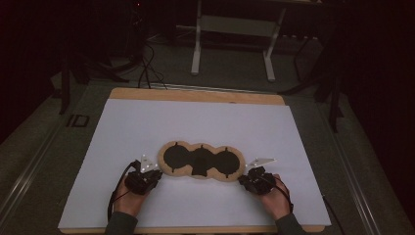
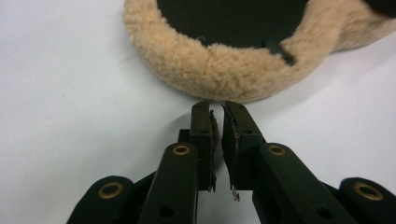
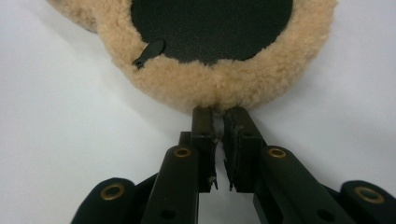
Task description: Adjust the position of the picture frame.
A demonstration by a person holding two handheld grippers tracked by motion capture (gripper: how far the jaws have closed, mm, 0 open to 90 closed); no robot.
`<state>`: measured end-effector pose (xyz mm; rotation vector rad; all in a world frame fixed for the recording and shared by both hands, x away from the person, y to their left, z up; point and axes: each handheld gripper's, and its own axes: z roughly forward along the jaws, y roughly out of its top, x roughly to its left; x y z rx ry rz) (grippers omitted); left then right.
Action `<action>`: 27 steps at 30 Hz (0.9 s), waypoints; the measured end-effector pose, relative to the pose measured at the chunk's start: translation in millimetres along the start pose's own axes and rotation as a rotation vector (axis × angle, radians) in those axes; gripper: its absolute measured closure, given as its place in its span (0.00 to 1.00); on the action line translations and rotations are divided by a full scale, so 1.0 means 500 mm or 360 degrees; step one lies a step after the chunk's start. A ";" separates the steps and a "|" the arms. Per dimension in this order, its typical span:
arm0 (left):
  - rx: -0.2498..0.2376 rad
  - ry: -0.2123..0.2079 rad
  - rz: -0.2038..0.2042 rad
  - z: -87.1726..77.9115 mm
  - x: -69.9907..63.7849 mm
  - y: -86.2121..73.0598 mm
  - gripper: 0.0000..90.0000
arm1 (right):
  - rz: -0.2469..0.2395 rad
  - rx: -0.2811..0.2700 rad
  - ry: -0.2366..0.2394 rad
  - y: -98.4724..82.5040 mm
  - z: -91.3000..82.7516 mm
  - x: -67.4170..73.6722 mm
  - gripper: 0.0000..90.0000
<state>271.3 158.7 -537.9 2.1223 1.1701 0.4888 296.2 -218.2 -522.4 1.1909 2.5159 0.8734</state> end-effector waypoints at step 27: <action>-0.0025 0.0010 -0.0005 0.016 -0.006 0.012 0.95 | 0.0048 -0.0077 -0.0104 0.015 0.020 -0.017 0.92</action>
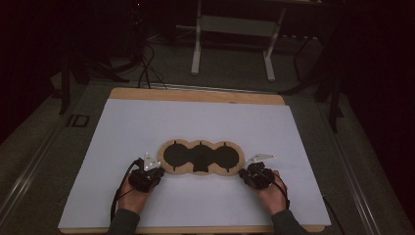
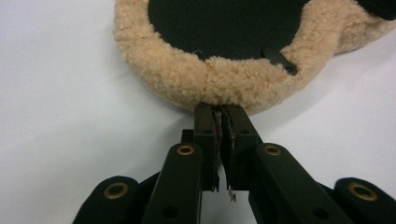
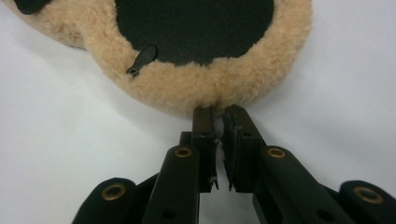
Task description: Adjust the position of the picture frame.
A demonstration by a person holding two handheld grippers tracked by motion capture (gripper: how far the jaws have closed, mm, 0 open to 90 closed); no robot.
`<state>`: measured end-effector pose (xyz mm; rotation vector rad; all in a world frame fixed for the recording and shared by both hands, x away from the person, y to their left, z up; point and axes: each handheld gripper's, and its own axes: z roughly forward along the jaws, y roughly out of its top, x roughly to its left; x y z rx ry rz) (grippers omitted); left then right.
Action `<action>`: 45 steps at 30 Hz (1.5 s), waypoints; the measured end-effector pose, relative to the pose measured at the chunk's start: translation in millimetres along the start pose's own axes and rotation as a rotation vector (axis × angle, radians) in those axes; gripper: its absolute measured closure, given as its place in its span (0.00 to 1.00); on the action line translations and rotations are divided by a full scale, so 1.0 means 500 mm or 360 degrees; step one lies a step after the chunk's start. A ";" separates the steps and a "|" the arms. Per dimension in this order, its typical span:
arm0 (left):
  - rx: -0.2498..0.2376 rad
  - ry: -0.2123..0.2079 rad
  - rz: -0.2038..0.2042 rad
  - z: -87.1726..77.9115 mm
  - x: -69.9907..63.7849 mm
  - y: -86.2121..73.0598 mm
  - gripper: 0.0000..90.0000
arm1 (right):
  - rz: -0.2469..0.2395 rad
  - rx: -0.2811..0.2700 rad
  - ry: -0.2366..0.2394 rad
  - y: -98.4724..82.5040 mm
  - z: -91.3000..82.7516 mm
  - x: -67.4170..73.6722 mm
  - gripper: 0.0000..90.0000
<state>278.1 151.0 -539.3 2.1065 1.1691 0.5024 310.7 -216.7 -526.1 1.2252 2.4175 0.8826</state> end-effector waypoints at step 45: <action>-0.0358 -0.0118 -0.0007 -0.069 -0.015 0.016 0.87 | -0.0072 -0.0062 0.0094 0.007 -0.019 0.015 0.61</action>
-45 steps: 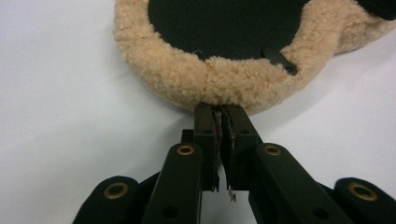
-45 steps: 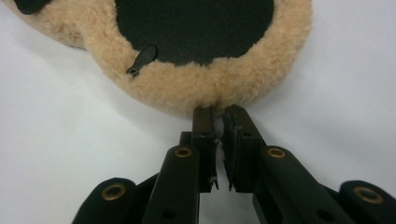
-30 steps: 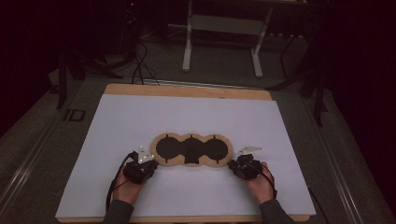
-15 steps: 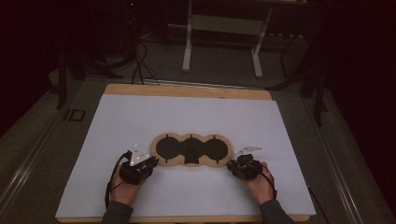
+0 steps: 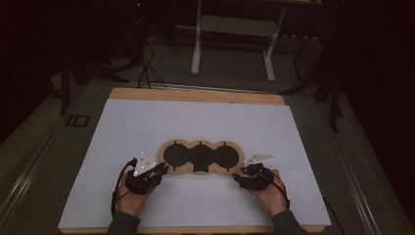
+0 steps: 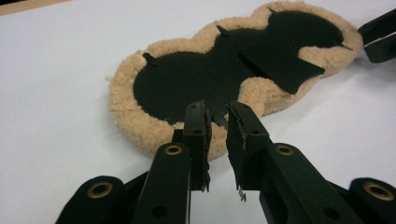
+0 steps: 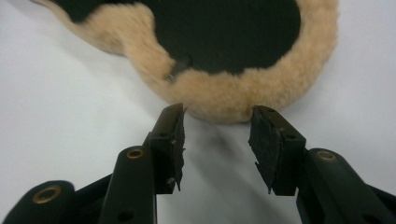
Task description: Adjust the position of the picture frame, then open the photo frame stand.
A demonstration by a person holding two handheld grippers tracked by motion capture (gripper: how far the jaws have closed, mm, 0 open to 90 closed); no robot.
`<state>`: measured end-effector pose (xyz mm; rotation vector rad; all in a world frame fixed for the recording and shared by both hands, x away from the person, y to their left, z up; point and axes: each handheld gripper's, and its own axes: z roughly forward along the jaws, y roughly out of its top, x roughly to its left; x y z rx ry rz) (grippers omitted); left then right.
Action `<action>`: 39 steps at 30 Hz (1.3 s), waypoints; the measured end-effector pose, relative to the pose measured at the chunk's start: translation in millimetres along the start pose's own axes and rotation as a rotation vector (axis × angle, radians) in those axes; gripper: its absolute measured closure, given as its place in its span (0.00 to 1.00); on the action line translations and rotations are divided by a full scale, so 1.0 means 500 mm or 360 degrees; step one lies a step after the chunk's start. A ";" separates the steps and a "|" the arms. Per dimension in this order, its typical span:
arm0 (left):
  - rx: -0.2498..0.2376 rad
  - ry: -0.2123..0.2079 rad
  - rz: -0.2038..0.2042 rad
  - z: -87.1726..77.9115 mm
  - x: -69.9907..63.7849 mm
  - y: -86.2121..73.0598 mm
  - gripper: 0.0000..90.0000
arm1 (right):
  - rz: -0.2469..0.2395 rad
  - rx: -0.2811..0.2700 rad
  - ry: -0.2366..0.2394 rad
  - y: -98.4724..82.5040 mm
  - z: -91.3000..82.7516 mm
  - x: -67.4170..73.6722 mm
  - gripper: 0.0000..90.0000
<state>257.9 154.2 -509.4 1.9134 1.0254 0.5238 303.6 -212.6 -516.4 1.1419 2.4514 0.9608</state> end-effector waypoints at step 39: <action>0.0068 -0.0159 0.0121 0.034 -0.062 0.004 0.78 | 0.0014 -0.0366 -0.0039 -0.007 -0.038 -0.007 0.64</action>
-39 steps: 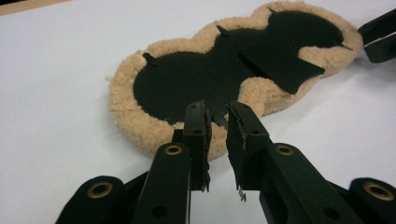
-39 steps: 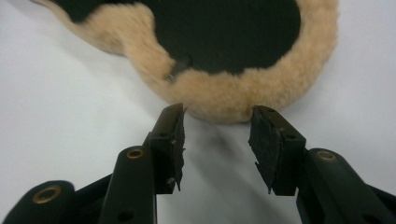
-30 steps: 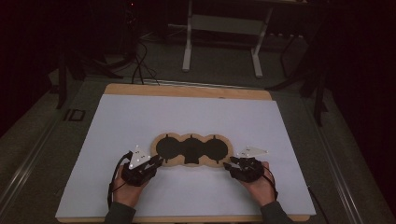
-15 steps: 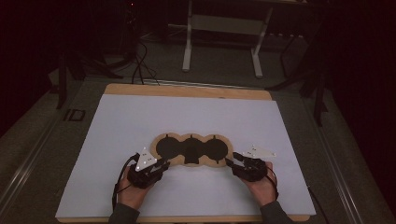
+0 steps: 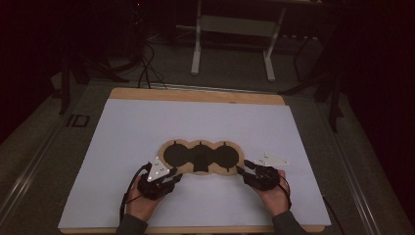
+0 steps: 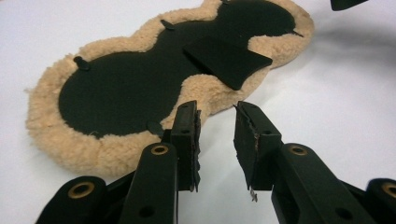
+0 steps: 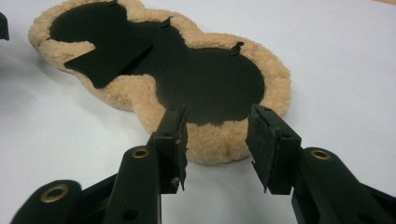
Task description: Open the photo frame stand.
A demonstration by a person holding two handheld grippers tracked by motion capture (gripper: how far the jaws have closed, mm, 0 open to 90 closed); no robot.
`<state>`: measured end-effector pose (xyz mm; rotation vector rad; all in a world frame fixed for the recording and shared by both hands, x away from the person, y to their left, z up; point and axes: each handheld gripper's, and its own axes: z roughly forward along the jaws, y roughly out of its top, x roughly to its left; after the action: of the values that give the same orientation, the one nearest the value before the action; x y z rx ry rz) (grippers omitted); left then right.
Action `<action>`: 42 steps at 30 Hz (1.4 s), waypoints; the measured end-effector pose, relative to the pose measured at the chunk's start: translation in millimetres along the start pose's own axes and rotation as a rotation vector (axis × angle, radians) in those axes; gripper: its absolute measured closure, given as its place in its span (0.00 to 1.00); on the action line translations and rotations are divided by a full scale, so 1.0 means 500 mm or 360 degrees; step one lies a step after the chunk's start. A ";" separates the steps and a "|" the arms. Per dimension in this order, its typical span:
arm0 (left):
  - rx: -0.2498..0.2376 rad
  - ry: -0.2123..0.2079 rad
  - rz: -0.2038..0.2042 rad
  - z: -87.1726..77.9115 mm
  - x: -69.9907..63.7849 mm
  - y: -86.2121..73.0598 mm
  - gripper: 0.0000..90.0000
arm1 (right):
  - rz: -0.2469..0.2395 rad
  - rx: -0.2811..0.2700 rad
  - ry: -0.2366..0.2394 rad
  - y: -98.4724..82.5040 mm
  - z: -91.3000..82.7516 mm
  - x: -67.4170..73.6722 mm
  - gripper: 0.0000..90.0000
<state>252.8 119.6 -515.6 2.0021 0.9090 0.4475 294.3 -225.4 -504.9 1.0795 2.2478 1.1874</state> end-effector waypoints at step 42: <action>0.0215 -0.0116 0.0201 0.106 -0.037 0.003 0.85 | -0.0028 -0.0006 -0.0070 -0.003 0.001 -0.002 0.61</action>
<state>272.9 75.3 -543.4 2.1936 0.7888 0.3893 294.6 -226.4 -506.4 1.0715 2.2168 1.1493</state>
